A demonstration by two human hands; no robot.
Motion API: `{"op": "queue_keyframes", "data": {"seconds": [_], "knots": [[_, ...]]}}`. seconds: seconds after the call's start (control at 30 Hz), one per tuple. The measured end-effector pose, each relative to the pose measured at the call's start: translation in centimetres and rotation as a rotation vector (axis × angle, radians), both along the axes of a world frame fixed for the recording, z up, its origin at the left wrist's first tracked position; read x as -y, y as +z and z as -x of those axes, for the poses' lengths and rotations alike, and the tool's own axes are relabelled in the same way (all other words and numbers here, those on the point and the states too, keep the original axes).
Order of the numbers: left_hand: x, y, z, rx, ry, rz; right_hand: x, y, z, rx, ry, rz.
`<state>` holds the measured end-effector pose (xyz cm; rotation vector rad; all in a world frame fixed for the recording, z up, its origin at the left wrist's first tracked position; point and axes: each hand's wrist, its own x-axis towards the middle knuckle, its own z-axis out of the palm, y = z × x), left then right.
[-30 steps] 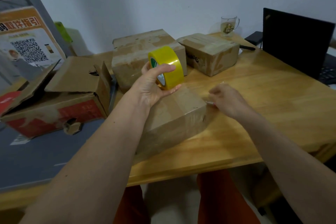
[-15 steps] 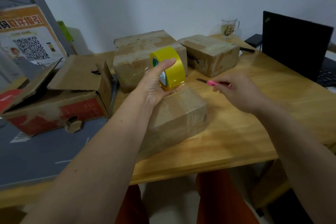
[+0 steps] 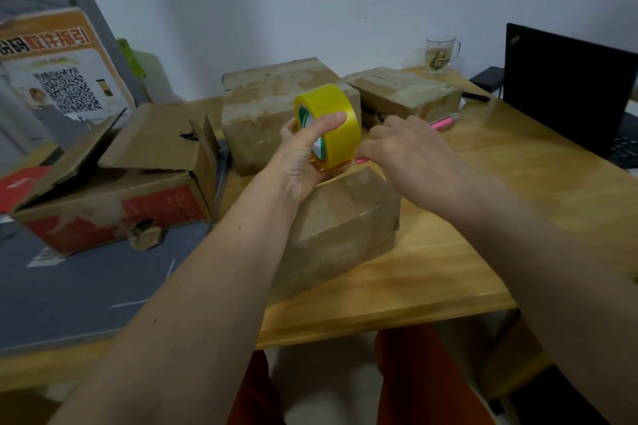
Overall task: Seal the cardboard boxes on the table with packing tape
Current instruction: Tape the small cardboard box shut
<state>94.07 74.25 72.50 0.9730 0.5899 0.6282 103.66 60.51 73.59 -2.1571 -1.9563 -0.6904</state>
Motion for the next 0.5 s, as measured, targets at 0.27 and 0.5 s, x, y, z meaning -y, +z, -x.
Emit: {"op": "queue_keyframes", "data": {"seconds": [0.27,0.5], "knots": [[0.2,0.1,0.0,-0.011,0.009,0.001,1.0,-1.1,-2.3,-0.093,-0.180,-0.037],[0.1,0.1,-0.1,-0.014,0.034,0.026,0.5,-2.2,-2.7,-0.409,-0.122,-0.144]]}}
